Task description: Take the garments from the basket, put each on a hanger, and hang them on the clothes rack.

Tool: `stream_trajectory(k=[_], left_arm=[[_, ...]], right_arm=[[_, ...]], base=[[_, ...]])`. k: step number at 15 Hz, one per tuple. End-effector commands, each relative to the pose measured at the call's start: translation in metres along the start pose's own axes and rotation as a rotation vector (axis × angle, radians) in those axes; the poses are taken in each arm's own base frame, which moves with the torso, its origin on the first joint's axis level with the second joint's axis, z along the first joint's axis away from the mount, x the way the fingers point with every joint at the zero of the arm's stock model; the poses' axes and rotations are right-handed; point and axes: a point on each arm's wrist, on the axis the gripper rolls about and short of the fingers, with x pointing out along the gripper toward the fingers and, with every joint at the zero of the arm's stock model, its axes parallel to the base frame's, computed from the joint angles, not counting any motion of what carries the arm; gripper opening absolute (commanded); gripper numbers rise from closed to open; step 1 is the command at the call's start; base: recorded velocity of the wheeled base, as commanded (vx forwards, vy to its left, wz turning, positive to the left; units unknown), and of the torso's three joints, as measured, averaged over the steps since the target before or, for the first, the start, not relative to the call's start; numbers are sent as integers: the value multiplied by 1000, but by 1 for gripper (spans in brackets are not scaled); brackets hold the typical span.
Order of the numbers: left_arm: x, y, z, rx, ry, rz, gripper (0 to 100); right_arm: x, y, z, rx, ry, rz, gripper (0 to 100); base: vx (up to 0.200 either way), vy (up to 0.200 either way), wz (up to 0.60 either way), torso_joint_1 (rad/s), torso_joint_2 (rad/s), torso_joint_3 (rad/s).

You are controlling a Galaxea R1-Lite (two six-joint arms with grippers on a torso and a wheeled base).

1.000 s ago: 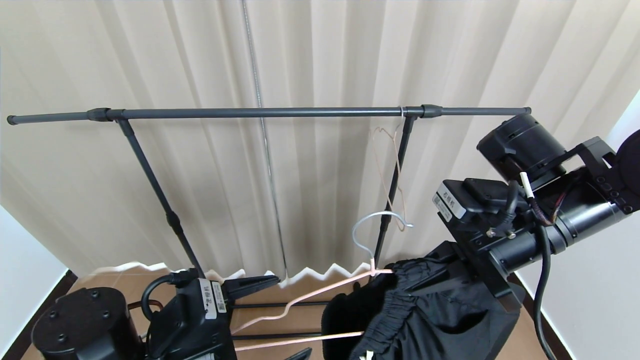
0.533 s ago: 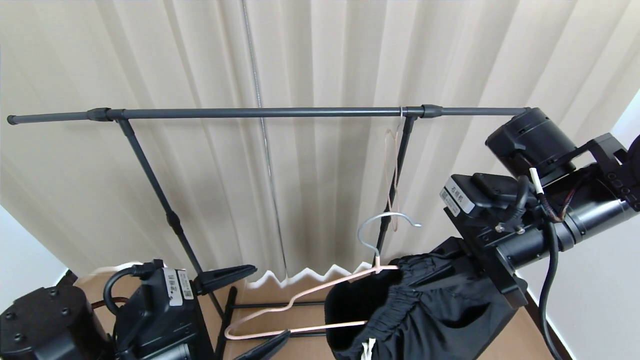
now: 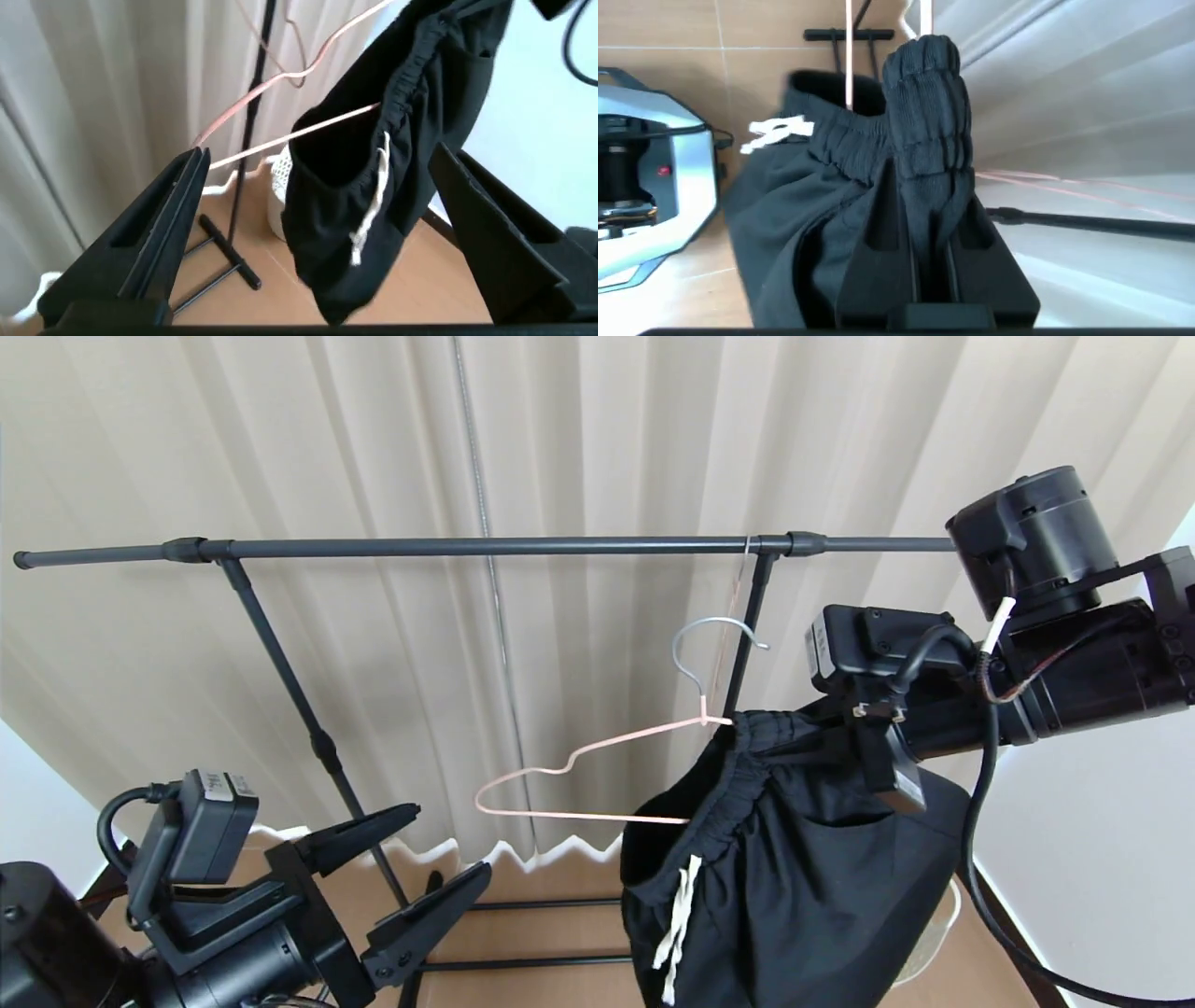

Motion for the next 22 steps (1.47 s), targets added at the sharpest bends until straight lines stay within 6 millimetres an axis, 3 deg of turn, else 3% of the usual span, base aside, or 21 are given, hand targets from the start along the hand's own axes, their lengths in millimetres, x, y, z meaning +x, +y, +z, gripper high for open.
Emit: stream_trajectory(k=[1,3,4,10,15,22], left_arm=[[4,3,-13,-23,90,85,100],[14,4,-24,-48,180,156,100],[29,4,-28,-90,220,210,100],[83,-8,-20,-278,367,304,100],[131,-16,-8,-372,387,398,100],[172,-21,-21,-352,375,428,100]], right_arm=[[4,8,-6,-21,-7,-51,0],[13,8,-13,-48,-12,-152,0],[22,14,-20,-53,-1,-243,0],[42,44,-45,-52,-126,-529,0],[46,49,-45,-34,-211,-585,0],[37,62,-35,-49,-255,-572,0]], base=[[0,0,0,0,0,0],[0,0,0,0,0,0],[0,0,0,0,0,0],[0,0,0,0,0,0],[0,0,0,0,0,0],[0,0,0,0,0,0]])
